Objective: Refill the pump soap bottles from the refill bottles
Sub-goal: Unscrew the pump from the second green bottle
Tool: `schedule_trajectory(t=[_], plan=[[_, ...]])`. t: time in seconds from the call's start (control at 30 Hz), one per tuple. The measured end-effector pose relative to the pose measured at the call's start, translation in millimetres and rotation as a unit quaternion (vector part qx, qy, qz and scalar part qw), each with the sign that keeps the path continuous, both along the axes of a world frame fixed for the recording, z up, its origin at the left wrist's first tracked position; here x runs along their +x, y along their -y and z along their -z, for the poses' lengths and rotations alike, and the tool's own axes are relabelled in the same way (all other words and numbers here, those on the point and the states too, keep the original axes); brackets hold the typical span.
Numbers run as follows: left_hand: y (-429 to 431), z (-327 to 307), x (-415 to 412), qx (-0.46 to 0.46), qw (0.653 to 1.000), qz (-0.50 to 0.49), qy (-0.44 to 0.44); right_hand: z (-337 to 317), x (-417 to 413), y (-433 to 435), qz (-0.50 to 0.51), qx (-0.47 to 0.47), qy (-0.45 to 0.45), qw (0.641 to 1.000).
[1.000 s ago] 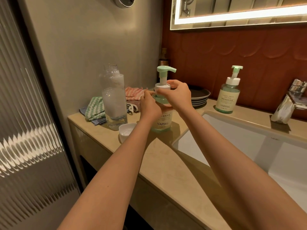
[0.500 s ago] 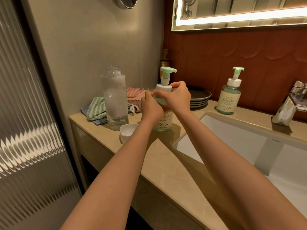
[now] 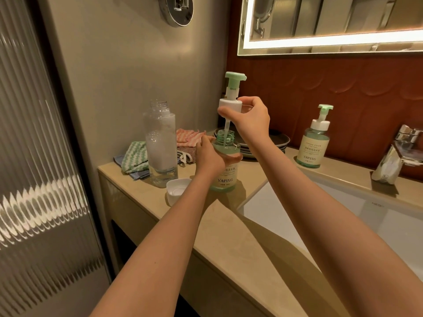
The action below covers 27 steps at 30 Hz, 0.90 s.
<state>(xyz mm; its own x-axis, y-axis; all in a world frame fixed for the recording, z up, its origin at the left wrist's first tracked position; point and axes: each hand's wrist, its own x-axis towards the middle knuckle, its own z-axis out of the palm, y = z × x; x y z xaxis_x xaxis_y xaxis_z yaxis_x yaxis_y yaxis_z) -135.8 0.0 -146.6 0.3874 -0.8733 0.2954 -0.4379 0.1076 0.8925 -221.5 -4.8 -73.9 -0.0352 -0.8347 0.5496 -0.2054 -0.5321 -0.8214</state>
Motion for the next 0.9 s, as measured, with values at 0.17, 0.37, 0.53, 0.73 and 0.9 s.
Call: schedule_trajectory(t=[0.17,0.37,0.53,0.73,0.9], plan=[[-4.2,-4.7,-1.7,0.010,1.000,0.001,0.004,-8.6,-8.5,-2.3,0.014,-0.028,0.024,0.999],[-5.9,-6.4,-3.0,0.019,1.000,0.000,0.004,-34.5,-21.9,-12.6,0.033,-0.088,0.057,0.994],[-10.7,-11.5,-4.2,0.041,0.999,0.007,0.019,-46.8,-33.1,-19.9,0.050,-0.128,0.065,0.988],[-10.9,-11.6,-4.8,0.042,0.999,-0.006,0.022,-44.0,-47.6,-19.3,0.064,-0.125,0.023,0.990],[-10.2,-8.3,-4.8,0.034,0.999,-0.009,0.018,-10.5,-65.8,-1.9,0.080,0.007,-0.091,0.993]])
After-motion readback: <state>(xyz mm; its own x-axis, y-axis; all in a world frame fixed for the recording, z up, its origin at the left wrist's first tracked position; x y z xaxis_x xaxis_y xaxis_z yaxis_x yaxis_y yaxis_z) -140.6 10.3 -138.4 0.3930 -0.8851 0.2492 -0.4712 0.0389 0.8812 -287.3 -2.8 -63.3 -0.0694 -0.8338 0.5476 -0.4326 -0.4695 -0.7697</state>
